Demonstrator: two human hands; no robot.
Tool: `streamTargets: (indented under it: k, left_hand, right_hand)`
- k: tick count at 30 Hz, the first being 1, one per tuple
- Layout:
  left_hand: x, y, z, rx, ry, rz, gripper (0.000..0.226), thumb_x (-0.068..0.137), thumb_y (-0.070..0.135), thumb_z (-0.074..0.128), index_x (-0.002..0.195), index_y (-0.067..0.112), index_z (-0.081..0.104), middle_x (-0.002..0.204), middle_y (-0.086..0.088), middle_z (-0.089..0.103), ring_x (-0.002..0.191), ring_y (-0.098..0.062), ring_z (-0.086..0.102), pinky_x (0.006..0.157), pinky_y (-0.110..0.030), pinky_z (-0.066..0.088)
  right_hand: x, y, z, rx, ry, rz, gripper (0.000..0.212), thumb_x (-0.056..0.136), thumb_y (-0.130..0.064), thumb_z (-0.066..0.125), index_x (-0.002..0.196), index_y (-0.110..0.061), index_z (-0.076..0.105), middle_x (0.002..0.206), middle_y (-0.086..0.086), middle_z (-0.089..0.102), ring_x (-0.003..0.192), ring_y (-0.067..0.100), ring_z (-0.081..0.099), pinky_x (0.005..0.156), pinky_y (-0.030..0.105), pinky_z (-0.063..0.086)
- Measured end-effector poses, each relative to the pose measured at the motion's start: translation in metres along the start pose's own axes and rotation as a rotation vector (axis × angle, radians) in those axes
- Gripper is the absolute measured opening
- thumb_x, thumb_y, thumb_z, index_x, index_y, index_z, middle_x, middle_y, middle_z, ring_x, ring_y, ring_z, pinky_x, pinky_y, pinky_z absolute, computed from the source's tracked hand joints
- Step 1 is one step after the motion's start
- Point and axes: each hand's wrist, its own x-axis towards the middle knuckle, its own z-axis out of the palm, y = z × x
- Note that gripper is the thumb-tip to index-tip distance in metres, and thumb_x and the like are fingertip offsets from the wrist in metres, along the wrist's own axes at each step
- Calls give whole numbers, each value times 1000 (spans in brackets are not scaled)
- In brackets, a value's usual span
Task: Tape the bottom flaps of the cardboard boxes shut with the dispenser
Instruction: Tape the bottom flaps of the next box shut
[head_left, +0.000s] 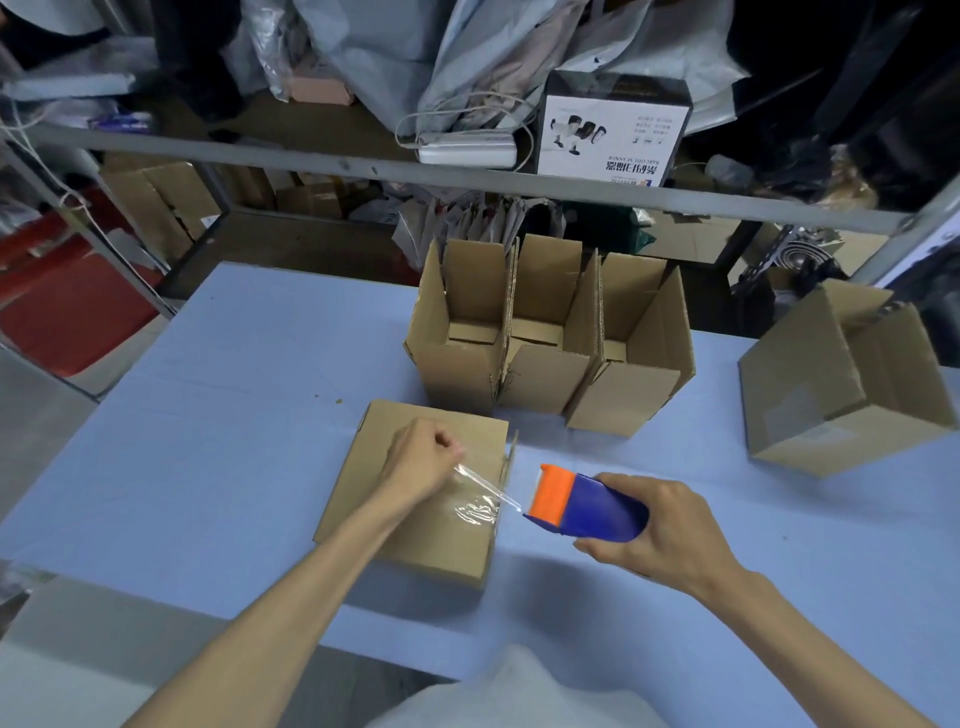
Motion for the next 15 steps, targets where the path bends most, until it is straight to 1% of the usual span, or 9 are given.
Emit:
streamTargets:
  k: [2, 3, 6, 8, 9, 10, 12, 14, 15]
  left_hand:
    - [1, -4, -1, 24, -70, 13, 20, 87, 13, 64, 68, 17, 60, 65, 8, 58, 71, -15, 57, 66, -22, 42]
    - [-1, -4, 1, 20, -92, 23, 18, 88, 13, 63, 70, 16, 60, 66, 9, 59, 71, -14, 57, 63, -22, 41]
    - [-4, -2, 8, -4, -111, 12, 13, 87, 19, 63, 74, 17, 61, 66, 10, 58, 66, -9, 54, 54, -20, 37]
    - [-3, -4, 10, -56, -102, -20, 16, 85, 24, 66, 70, 19, 59, 64, 10, 56, 64, -8, 55, 50, -19, 39]
    - [-3, -4, 11, -84, -98, -32, 19, 83, 25, 68, 68, 19, 59, 62, 10, 56, 66, -9, 58, 50, -18, 41]
    - [-4, -5, 12, -102, -88, -41, 20, 82, 24, 71, 66, 19, 59, 61, 10, 56, 69, -11, 61, 54, -18, 41]
    - [-5, -8, 13, -116, -60, -49, 23, 79, 19, 75, 62, 20, 59, 60, 10, 58, 72, -14, 63, 62, -20, 43]
    - [-6, -10, 14, -104, -43, -48, 25, 77, 14, 76, 60, 20, 59, 66, 5, 65, 76, -18, 67, 68, -25, 49]
    - [-6, -11, 14, -86, -34, -42, 24, 77, 13, 76, 60, 19, 59, 68, 3, 67, 78, -20, 68, 72, -27, 51]
  right_hand:
    - [2, 3, 2, -47, -47, 19, 52, 55, -65, 70, 96, -34, 64, 81, -16, 66, 71, 8, 58, 59, 21, 46]
    - [4, 4, 4, -59, -68, 24, 54, 56, -65, 70, 98, -33, 64, 83, -15, 67, 73, 9, 58, 60, 22, 46]
    - [8, 8, 8, -82, -110, 41, 54, 58, -67, 70, 101, -35, 63, 84, -17, 65, 73, 7, 55, 56, 14, 37]
    - [9, 10, 7, -84, -123, 53, 54, 57, -69, 70, 100, -37, 61, 80, -21, 61, 70, 4, 52, 54, 11, 31]
    - [10, 12, 7, -87, -129, 51, 54, 57, -70, 69, 100, -38, 61, 79, -22, 60, 69, 4, 52, 54, 10, 31]
    - [11, 13, 7, -91, -133, 46, 55, 57, -70, 69, 100, -37, 61, 80, -21, 61, 69, 5, 53, 54, 11, 34]
    - [13, 12, 7, -91, -137, 40, 57, 56, -70, 69, 101, -34, 62, 85, -17, 66, 73, 9, 57, 59, 18, 44]
    - [16, 11, 7, -99, -145, 27, 60, 57, -68, 70, 103, -30, 62, 90, -12, 69, 79, 13, 61, 64, 25, 51]
    - [18, 11, 8, -108, -151, 18, 61, 58, -68, 71, 105, -28, 62, 93, -11, 70, 81, 14, 62, 65, 26, 52]
